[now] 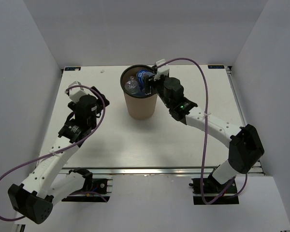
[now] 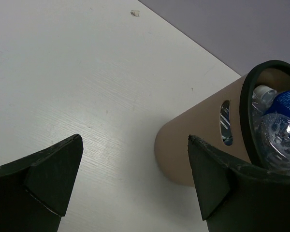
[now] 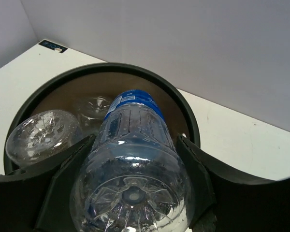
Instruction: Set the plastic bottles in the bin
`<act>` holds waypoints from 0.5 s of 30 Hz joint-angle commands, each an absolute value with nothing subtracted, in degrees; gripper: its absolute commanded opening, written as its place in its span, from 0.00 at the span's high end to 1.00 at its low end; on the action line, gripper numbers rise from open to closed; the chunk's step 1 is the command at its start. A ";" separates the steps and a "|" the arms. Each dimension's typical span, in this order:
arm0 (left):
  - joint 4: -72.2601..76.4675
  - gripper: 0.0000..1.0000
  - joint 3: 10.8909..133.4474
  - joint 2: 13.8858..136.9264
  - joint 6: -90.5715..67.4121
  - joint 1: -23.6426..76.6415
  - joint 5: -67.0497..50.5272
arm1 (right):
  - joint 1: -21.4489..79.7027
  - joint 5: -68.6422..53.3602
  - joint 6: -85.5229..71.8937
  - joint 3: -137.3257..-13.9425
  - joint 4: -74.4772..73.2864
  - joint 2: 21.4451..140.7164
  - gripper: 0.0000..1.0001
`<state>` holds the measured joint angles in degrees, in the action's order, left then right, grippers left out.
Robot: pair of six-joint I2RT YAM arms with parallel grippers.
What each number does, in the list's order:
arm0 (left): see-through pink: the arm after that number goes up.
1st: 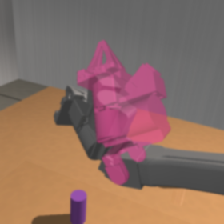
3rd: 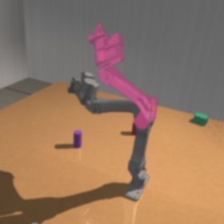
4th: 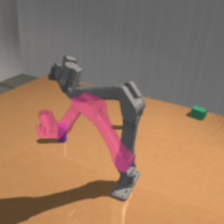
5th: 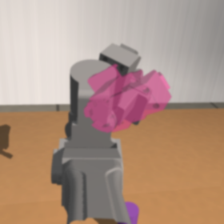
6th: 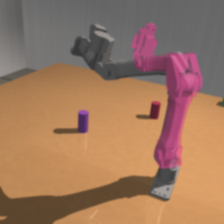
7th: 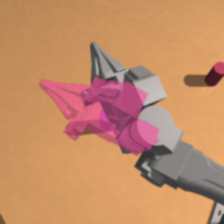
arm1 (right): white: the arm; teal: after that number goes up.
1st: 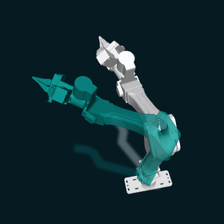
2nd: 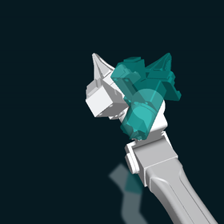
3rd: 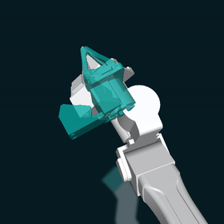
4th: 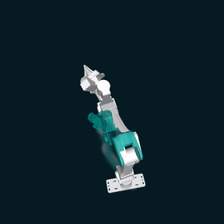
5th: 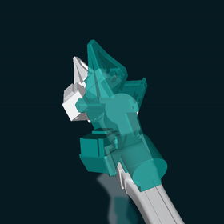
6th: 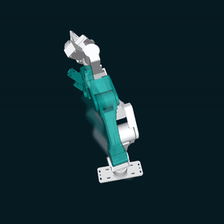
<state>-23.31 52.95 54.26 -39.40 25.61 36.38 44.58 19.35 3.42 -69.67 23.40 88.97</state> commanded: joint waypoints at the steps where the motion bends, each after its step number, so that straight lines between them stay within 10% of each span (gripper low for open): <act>1: -22.85 0.02 52.82 53.52 -39.11 25.22 34.89 | 44.74 20.48 1.94 -69.87 17.85 88.77 0.47; 10: -23.91 0.02 52.73 52.21 -39.64 25.22 34.28 | 44.74 22.24 0.35 -69.08 17.49 86.31 0.11; 15: -24.61 0.02 53.35 51.59 -39.46 25.22 34.01 | 44.74 21.36 1.66 -72.93 16.09 85.69 0.11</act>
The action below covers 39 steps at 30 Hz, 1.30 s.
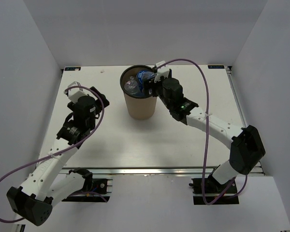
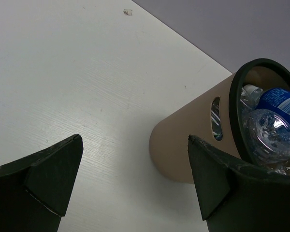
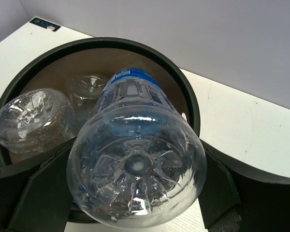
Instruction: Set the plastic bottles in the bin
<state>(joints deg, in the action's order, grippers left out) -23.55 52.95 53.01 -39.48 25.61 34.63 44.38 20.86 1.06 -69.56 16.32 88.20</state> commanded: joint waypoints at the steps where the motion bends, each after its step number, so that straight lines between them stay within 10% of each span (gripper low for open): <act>1: -24.78 0.02 53.44 51.50 -39.55 25.22 34.01 | 44.74 20.92 1.76 -73.73 15.30 85.61 0.11; 17: -25.93 0.02 53.96 50.62 -39.64 25.22 33.57 | 44.74 24.07 4.22 -81.92 10.63 80.52 0.11; 39: -24.44 0.02 48.08 57.39 -42.80 23.56 31.91 | 32.17 24.08 -21.18 -38.50 4.39 52.12 0.11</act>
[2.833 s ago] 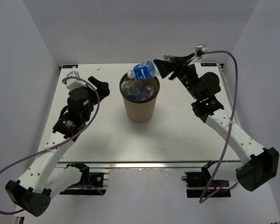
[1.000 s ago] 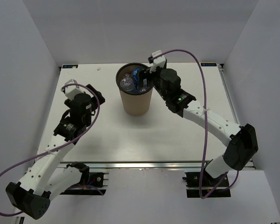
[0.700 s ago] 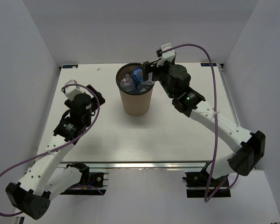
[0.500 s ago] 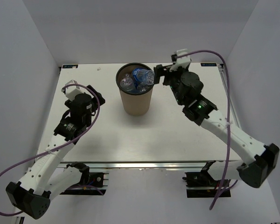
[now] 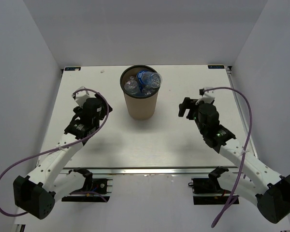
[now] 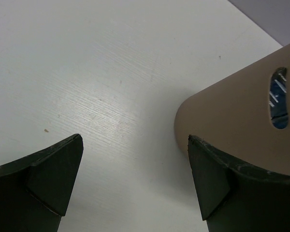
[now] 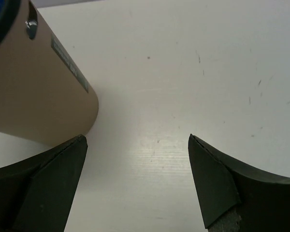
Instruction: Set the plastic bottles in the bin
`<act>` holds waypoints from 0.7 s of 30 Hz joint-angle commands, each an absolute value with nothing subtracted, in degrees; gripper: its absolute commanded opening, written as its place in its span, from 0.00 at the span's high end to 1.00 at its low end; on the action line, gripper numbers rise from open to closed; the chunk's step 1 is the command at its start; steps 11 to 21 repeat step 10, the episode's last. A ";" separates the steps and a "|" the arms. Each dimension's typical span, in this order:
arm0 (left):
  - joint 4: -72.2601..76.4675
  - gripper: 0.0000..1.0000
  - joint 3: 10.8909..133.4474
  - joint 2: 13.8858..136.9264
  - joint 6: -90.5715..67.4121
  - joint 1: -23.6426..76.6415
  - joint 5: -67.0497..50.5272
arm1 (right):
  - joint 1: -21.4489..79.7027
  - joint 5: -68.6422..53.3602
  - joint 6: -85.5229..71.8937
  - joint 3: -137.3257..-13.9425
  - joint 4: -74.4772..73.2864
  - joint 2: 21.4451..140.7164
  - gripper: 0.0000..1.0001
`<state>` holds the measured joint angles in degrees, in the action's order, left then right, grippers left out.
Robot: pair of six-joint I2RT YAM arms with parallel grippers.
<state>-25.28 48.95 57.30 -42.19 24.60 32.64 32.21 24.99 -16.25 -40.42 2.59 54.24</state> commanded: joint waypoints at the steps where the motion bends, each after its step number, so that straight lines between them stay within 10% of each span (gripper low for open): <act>1: -23.65 0.02 47.73 57.48 -42.89 23.38 31.12 | 32.17 24.69 -21.62 -37.89 4.39 51.34 0.11; 21: -21.36 0.02 46.14 57.66 -43.15 22.76 28.92 | 32.17 24.79 -23.03 -34.19 6.49 45.28 0.10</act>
